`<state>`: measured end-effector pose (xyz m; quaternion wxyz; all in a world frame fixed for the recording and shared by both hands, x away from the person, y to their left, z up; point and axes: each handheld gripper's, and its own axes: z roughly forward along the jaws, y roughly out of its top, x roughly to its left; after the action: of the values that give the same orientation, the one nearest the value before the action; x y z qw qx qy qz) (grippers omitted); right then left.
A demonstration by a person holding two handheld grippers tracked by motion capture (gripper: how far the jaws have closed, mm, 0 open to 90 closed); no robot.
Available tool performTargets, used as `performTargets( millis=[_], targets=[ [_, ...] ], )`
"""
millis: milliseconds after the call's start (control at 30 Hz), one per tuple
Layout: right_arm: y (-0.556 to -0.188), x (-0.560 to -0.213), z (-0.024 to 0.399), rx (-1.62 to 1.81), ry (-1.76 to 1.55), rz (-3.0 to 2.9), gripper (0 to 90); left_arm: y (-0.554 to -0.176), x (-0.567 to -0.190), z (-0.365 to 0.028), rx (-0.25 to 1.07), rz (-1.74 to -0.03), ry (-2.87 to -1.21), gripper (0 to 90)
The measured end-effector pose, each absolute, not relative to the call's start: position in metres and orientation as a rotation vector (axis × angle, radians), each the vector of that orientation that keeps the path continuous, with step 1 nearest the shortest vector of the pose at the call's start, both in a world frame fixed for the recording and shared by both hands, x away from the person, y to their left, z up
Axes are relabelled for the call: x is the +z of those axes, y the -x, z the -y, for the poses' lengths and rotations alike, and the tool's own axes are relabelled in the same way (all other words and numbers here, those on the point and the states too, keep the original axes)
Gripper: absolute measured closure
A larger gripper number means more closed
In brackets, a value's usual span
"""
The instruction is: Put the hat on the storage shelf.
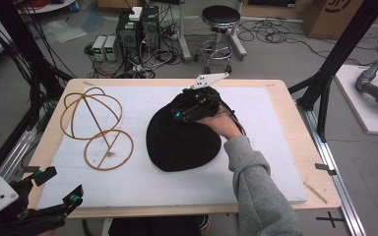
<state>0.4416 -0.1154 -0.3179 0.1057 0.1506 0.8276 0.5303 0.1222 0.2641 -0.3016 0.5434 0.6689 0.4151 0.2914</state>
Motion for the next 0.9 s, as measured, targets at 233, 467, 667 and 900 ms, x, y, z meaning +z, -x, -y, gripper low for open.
performTargets(
  millis=[233, 467, 667, 900],
  targets=[
    [-0.442, -0.321, 0.112, 1.53, -0.416, -2.469, 33.7, -0.121, -0.302, -0.265, 0.695, -0.996, -1.584, 12.8],
    [-0.442, -0.328, 0.116, 1.491, -0.427, -2.48, 64.1, -0.122, -0.304, -0.265, 0.691, -1.003, -1.588, 12.8],
    [-0.442, -0.334, 0.117, 1.468, -0.427, -2.515, 85.0, -0.123, -0.305, -0.263, 0.684, -1.002, -1.596, 12.8],
    [-0.439, -0.33, 0.119, 1.492, -0.44, -2.535, 87.5, -0.124, -0.304, -0.263, 0.684, -1.003, -1.593, 12.8]
  ],
)
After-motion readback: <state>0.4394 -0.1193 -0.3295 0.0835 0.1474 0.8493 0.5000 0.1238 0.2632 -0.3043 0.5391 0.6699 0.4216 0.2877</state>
